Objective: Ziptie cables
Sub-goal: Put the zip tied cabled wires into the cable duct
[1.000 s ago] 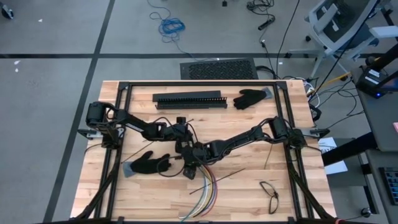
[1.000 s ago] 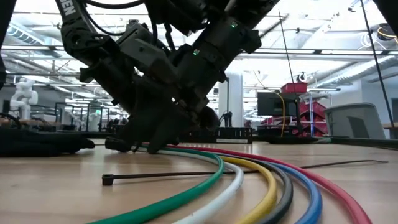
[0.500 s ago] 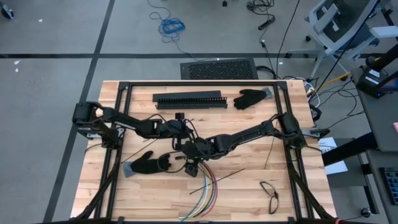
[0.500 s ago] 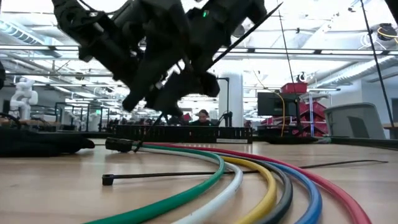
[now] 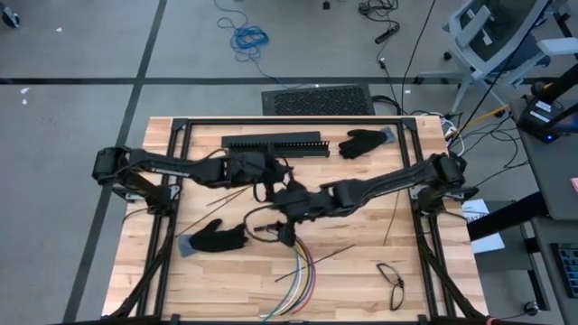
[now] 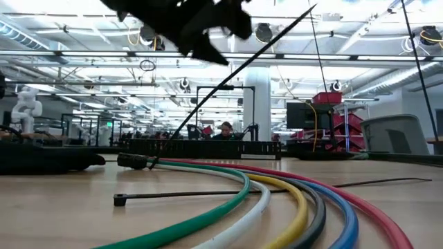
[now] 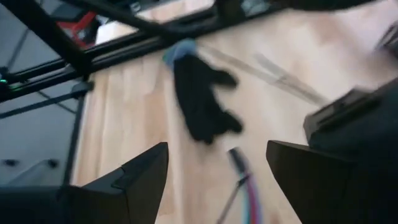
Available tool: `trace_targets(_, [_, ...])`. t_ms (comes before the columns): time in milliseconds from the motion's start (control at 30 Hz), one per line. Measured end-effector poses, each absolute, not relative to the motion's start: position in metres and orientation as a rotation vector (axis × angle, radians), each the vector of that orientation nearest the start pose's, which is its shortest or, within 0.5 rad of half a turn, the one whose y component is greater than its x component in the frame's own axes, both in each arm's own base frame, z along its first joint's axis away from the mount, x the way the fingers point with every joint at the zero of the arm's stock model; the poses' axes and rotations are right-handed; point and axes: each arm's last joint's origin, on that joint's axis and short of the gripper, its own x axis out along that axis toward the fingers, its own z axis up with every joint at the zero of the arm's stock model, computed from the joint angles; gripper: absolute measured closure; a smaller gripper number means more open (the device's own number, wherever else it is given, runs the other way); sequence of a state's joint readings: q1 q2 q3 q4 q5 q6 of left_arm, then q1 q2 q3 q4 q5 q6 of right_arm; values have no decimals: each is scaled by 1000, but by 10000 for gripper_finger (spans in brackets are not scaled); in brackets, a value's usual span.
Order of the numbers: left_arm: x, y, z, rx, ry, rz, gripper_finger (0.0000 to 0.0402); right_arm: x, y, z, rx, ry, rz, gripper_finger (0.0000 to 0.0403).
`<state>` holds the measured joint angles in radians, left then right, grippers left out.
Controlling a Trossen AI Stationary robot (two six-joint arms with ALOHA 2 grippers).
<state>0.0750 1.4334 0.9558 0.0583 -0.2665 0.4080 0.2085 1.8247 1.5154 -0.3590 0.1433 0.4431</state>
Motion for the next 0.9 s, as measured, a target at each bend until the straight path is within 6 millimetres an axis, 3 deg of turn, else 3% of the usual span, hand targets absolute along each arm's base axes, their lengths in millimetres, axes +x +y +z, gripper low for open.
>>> trace_targets(200, [327, 62, 282, 377, 443, 317, 401, 382, 70, 307, 112, 662, -189, 133])
trace_targets(400, [334, 67, 292, 338, 369, 285, 401, 373, 70, 324, 119, 608, -187, 133])
trace_targets(567, [347, 64, 297, 285, 210, 215, 401, 382, 70, 341, 241, 413, -182, 133])
trace_targets(700, [356, 63, 288, 226, 181, 151, 401, 381, 76, 341, 377, 402, -171, 133])
trace_targets(900, [366, 55, 284, 299, 107, 83, 401, 378, 94, 348, 544, 347, -137, 133])
